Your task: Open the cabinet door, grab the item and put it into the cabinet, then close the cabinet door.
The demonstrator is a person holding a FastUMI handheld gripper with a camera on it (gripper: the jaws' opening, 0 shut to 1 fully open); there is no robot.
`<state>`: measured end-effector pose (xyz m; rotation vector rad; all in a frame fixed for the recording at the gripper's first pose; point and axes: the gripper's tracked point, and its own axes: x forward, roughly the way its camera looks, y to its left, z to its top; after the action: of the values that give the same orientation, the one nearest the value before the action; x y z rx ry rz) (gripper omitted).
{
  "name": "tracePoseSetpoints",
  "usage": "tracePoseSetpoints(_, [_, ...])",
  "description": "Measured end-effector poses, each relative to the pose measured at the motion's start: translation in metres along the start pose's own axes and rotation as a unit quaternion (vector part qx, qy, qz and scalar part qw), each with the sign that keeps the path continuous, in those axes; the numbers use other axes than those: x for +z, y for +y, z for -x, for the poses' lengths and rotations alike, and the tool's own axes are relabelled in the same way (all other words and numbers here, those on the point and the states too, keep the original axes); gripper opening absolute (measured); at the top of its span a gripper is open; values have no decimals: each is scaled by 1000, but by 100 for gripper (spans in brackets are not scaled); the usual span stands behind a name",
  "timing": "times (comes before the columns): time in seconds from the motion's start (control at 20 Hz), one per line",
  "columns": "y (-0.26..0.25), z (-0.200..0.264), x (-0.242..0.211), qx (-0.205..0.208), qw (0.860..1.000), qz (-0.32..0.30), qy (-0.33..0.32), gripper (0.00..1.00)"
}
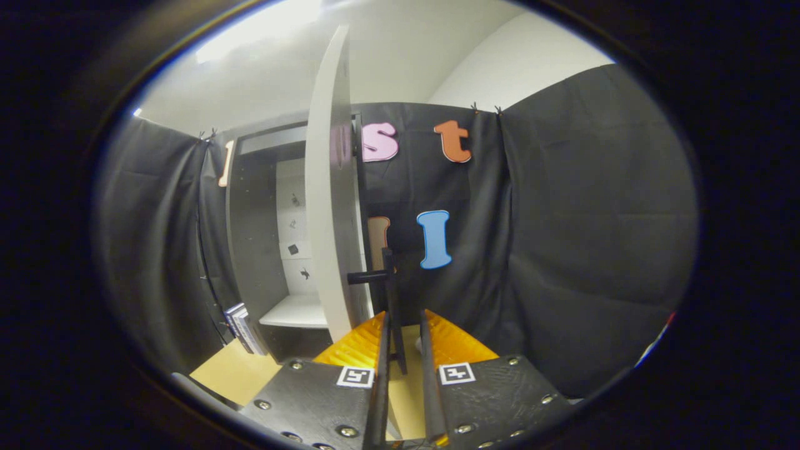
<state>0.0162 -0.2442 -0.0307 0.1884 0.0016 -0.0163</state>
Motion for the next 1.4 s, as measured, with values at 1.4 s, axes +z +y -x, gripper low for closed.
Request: tracePoseSetpoints(1.4, [220, 39, -124, 79, 994, 30, 64, 60])
